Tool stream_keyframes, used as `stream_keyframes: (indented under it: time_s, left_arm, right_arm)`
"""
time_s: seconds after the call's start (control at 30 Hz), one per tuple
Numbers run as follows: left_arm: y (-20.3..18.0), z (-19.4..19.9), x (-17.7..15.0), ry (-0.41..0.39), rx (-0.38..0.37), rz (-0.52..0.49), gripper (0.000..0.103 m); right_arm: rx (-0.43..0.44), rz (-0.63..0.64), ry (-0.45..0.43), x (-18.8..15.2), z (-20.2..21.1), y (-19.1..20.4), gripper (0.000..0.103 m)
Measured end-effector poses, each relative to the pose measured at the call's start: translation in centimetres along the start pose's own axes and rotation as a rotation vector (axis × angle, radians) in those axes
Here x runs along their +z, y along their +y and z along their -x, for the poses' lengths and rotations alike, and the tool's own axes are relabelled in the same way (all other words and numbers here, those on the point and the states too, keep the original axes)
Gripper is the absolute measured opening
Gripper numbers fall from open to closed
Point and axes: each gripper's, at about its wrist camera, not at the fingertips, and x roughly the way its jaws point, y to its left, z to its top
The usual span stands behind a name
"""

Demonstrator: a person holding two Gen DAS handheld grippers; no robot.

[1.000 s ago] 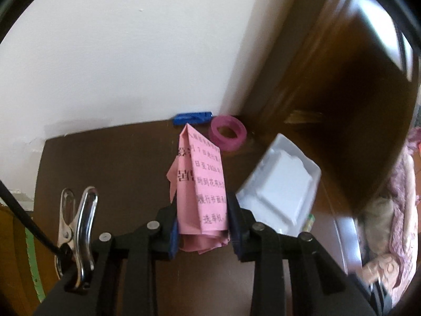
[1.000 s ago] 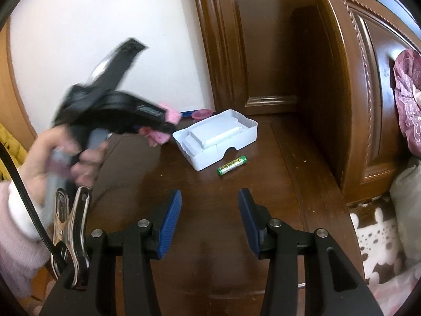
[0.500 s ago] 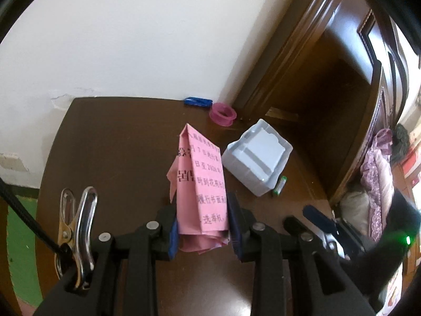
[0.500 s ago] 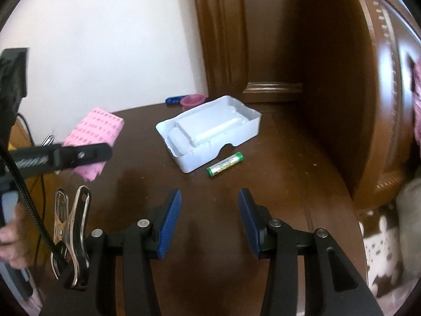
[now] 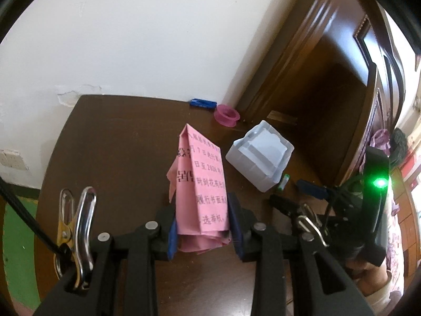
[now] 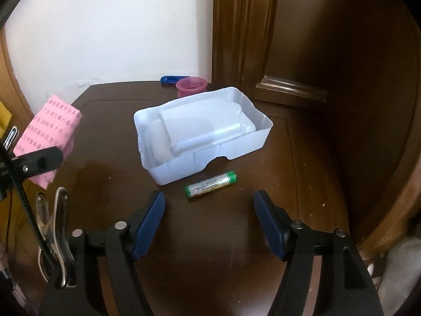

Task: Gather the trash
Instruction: 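Lift the pink paper with the left tool while the right tool grasps the green battery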

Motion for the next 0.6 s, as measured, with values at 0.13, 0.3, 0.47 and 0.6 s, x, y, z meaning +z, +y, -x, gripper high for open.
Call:
stream_keyframes:
  time_s: [0.13, 0.3, 0.47, 0.6]
  left_arm:
    - [0.2, -0.1, 0.0, -0.001, -0.006, -0.001, 0.034]
    - [0.7, 0.2, 0.0, 0.007, -0.039, 0.018, 0.034]
    - [1.0, 0.9, 0.0, -0.006, -0.055, 0.028, 0.034]
    - [1.3, 1.2, 0.0, 0.000, -0.064, 0.024, 0.034]
  right_arm:
    - [0.012, 0.021, 0.001, 0.5, -1.0, -0.2, 0.072]
    - [0.025, 0.033, 0.001, 1.0, -1.9, -0.4, 0.072]
    - [0.017, 0.020, -0.006, 0.9, -1.3, 0.0, 0.060]
    - [0.014, 0.018, -0.017, 0.7, -1.1, 0.6, 0.042]
